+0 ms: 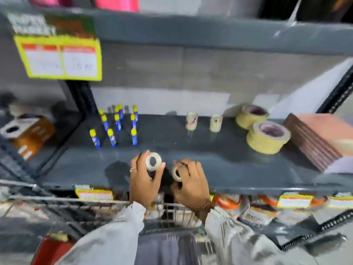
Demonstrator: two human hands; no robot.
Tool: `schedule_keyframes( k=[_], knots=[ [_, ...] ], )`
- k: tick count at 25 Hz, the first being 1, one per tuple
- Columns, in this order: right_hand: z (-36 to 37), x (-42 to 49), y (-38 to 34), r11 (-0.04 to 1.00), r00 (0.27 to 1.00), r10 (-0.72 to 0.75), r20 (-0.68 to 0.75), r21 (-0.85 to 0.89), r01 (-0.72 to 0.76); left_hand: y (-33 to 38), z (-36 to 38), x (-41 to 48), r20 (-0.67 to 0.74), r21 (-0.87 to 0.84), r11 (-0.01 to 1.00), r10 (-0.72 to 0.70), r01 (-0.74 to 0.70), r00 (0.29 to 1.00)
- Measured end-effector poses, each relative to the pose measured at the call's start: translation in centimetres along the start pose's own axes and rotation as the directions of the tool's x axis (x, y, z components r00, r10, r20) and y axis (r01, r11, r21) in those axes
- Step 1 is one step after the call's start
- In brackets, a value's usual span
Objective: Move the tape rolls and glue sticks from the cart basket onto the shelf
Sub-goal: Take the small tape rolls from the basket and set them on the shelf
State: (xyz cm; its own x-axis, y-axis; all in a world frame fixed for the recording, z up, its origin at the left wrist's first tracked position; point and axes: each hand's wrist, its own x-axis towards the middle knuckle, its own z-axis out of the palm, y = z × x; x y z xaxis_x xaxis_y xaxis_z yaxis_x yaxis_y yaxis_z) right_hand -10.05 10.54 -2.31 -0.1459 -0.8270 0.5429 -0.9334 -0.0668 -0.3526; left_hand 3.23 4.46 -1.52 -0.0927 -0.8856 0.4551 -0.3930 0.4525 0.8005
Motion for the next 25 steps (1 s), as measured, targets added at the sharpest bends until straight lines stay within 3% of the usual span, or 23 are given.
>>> schedule_keyframes(
  k=[3,5,7,10,18,25],
  knots=[
    [-0.8,4.7,4.8,0.947,0.954,0.299,-0.025,0.13,-0.293,1.6,4.6,4.2,0.19,0.011,0.999,-0.036,0.035,0.981],
    [-0.4,6.9,7.5,0.868,0.891,0.446,0.09,0.2,-0.454,1.7,7.3,6.3,0.243,-0.013,0.992,-0.121,0.128,0.962],
    [0.7,7.7,9.1,0.837,0.852,0.483,0.203,0.176,-0.517,1.5,8.7,7.4,0.227,-0.013,0.983,-0.177,0.184,0.958],
    [1.6,8.1,9.8,0.842,0.848,0.453,0.276,0.18,-0.508,1.5,9.7,8.6,0.227,-0.027,0.971,-0.225,0.237,0.947],
    [0.9,7.8,10.0,0.774,0.851,0.445,0.278,0.36,-0.522,2.5,13.1,9.3,0.446,0.043,0.971,-0.231,0.237,0.865],
    [0.9,7.3,10.3,0.701,0.838,0.483,0.253,0.462,-0.543,2.0,13.5,8.6,0.465,0.076,0.96,-0.273,0.27,0.842]
  ],
)
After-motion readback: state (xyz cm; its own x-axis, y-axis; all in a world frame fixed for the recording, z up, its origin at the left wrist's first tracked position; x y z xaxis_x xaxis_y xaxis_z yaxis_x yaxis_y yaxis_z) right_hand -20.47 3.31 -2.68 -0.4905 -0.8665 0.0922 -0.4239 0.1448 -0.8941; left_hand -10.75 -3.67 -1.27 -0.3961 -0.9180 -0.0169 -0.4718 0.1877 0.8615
